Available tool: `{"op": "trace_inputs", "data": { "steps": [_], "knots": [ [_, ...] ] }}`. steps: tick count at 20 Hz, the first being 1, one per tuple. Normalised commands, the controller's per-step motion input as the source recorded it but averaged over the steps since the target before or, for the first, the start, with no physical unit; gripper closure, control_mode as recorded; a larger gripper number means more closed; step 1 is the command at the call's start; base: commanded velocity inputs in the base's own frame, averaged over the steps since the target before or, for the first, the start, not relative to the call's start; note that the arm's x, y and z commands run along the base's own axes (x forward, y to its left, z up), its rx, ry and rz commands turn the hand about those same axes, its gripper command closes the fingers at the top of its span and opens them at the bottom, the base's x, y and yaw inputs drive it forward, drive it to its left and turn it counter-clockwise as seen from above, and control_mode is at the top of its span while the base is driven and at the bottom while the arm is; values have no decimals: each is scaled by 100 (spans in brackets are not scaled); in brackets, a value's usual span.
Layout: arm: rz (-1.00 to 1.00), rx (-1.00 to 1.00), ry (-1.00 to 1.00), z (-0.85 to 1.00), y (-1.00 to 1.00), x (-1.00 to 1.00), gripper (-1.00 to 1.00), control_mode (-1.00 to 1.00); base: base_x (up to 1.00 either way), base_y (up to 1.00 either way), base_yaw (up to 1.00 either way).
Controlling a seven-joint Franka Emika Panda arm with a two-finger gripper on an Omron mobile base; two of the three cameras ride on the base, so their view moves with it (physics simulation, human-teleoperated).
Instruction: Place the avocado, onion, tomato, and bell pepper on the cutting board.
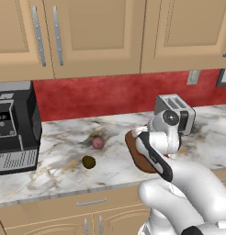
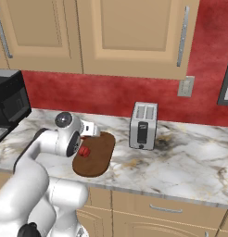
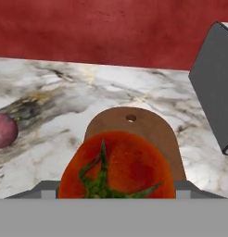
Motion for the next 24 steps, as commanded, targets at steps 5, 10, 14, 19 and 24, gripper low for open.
{"op": "trace_inputs", "data": {
  "steps": [5,10,14,19,24],
  "knots": [
    [-3,0,9,0,0,22,100,-100,0,0,0],
    [-2,0,11,0,0,14,100,-100,0,0,0],
    [0,0,8,-9,-5,5,100,-100,0,0,0],
    [0,0,7,-31,-7,2,100,-100,0,0,0],
    [0,0,3,-34,-3,10,100,-100,0,0,0]
  ]
}}
